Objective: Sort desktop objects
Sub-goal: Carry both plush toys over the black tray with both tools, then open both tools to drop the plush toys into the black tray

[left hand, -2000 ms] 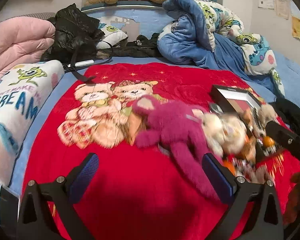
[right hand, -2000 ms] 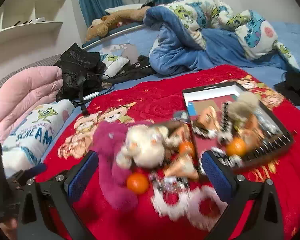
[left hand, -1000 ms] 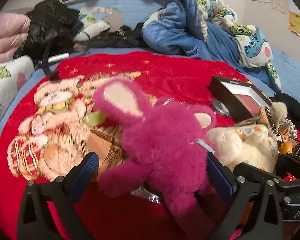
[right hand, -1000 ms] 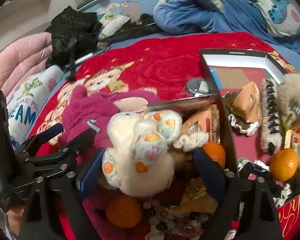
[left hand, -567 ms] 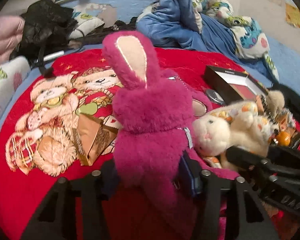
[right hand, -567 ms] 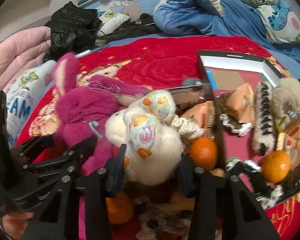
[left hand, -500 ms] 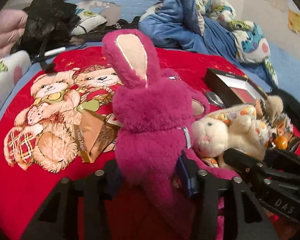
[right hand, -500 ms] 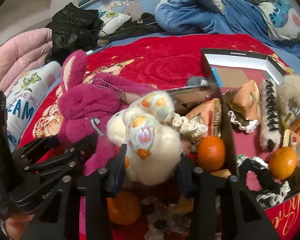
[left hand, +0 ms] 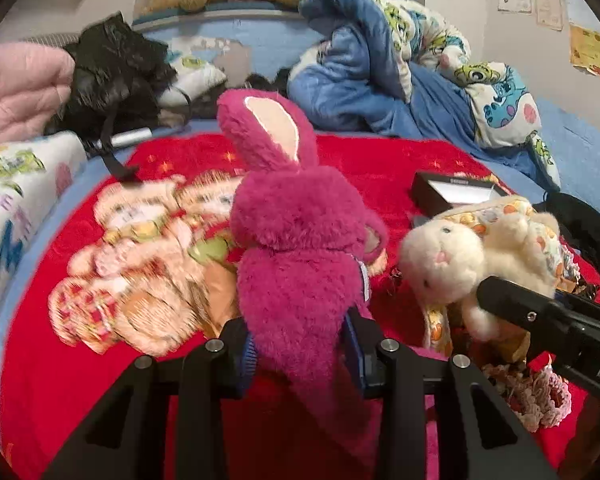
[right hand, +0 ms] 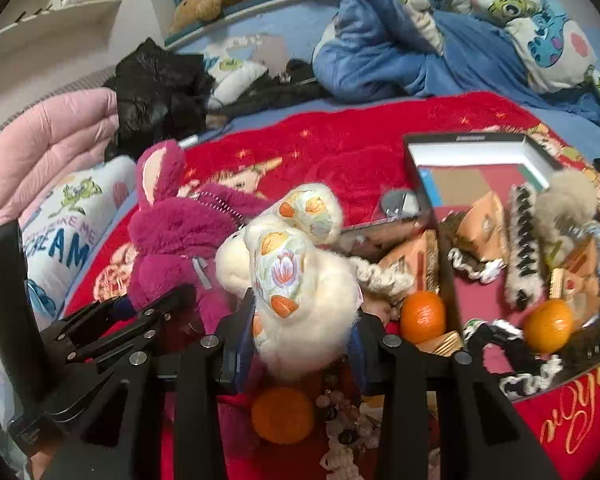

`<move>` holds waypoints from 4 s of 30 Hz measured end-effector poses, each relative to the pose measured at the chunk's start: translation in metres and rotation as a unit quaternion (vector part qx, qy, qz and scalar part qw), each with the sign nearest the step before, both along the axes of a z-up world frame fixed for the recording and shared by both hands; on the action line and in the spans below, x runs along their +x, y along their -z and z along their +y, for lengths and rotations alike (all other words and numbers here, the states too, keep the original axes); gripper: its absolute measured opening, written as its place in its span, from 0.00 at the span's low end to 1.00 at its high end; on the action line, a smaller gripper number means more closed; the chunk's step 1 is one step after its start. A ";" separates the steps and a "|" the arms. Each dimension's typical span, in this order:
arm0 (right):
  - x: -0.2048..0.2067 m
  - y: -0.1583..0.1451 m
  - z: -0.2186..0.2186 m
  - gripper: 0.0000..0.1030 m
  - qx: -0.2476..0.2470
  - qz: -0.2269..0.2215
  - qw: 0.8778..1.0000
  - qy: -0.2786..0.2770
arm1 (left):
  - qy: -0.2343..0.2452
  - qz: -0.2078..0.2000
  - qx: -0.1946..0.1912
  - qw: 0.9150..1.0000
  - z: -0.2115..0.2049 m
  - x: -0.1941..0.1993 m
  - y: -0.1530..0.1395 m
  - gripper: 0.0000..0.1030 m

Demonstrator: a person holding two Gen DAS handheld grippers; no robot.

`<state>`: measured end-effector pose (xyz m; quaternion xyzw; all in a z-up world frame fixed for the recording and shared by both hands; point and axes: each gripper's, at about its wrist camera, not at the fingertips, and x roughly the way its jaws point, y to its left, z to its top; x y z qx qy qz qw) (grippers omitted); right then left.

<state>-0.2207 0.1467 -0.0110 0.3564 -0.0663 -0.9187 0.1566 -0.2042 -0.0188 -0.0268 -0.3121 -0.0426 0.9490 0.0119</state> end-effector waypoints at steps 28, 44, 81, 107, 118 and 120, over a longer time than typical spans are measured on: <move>0.039 -0.054 0.101 0.38 -0.041 0.083 0.992 0.081 | 0.072 0.087 -0.016 0.993 0.093 0.037 -0.083 0.37; 0.057 -0.061 0.209 0.38 -0.022 0.106 0.985 0.136 | 0.144 0.098 0.024 0.984 0.212 0.030 -0.114 0.37; 0.008 -0.060 0.237 0.39 -0.098 0.106 0.979 0.143 | 0.136 0.075 -0.013 0.988 0.261 -0.070 -0.106 0.38; -0.032 0.004 0.230 0.41 -0.099 -0.003 0.985 0.143 | 0.127 0.004 -0.031 0.991 0.268 -0.105 -0.015 0.41; -0.031 0.003 0.226 0.42 -0.094 -0.003 0.986 0.139 | 0.124 0.007 -0.040 0.992 0.269 -0.104 -0.015 0.45; -0.030 0.002 0.225 0.43 -0.091 -0.002 0.986 0.138 | 0.120 0.010 -0.046 0.992 0.269 -0.103 -0.016 0.48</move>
